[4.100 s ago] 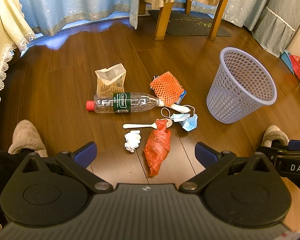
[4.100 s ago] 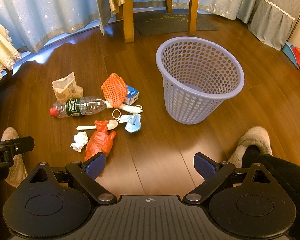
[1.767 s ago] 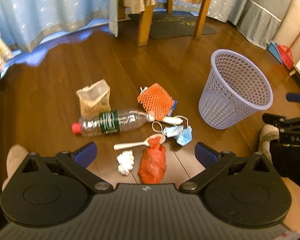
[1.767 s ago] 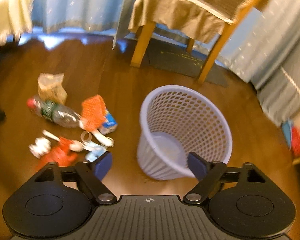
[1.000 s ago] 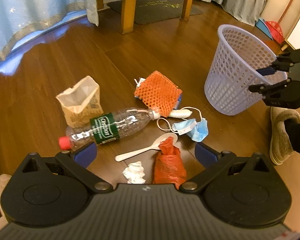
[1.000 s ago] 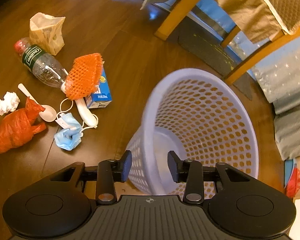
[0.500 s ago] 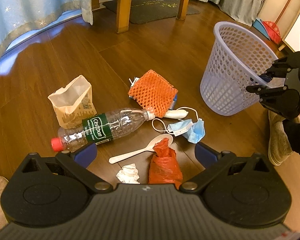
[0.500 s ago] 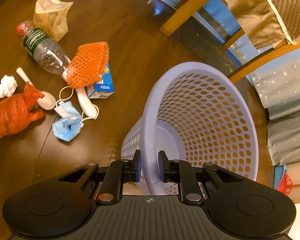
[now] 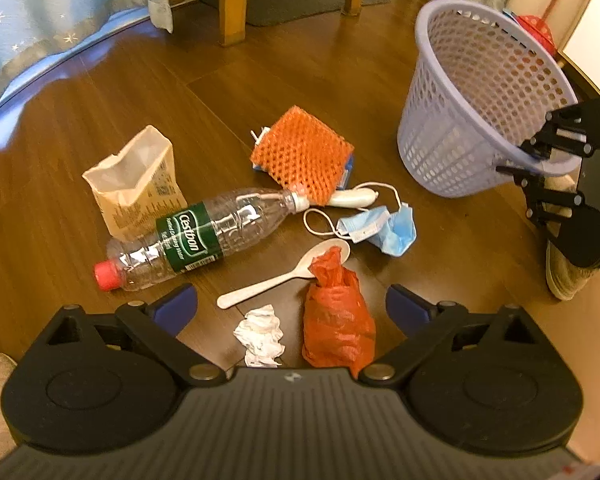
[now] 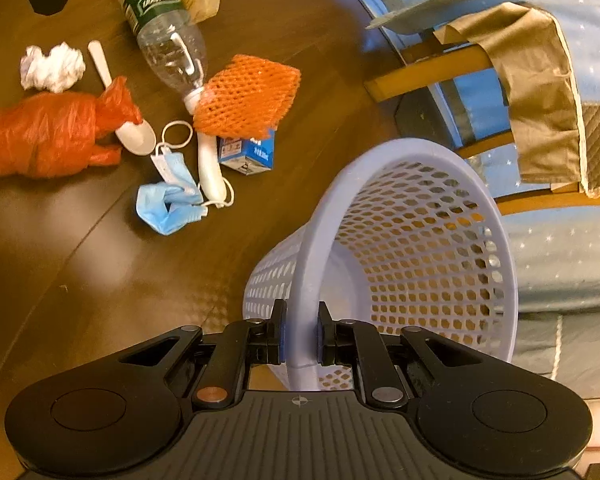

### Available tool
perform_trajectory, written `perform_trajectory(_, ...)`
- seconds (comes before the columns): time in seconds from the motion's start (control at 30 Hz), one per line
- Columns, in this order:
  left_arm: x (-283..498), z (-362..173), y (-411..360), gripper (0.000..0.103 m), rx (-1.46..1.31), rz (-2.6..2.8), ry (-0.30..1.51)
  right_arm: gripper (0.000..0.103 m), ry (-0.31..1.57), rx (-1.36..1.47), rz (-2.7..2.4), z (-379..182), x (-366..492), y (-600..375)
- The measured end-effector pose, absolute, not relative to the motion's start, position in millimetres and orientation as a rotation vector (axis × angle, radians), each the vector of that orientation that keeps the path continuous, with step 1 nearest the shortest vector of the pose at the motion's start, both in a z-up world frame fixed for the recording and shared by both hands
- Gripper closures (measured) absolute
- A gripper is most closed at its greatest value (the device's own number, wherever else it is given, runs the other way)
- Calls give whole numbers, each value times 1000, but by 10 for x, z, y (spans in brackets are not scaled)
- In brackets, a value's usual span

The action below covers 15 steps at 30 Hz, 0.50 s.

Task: Collect trash
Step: 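Grasp the red plastic bag with the left gripper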

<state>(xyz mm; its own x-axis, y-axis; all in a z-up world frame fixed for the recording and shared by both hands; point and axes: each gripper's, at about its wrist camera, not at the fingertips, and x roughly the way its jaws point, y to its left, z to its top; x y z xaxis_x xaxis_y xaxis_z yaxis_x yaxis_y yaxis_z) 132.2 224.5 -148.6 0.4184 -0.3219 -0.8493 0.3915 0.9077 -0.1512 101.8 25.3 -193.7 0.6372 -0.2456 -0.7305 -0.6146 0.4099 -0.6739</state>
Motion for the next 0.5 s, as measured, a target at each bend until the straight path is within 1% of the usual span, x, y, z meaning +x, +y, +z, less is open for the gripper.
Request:
perform_trajectory(0.07,1314,-1540,2232,10,73,-448,1046,93,890,-1183,266,-1984,1016,246)
perform_trajectory(0.2,1304,-1673,2152,11,76,-457,1066,93,888,-1203,254,-2037,1006,231)
perform_trajectory(0.27,1316,-1763,2080,16,80,-478,1103,93,896,-1203,258,-2045,996,235)
perform_trajectory(0.33,1320,-1852,1987,19,98,-506,1128,93,900,-1200,264,-2049,1001,249)
perform_trajectory(0.5,1360,-2123,1745,19,135,-531,1179,93,912,-1188,271,-2045,990,271)
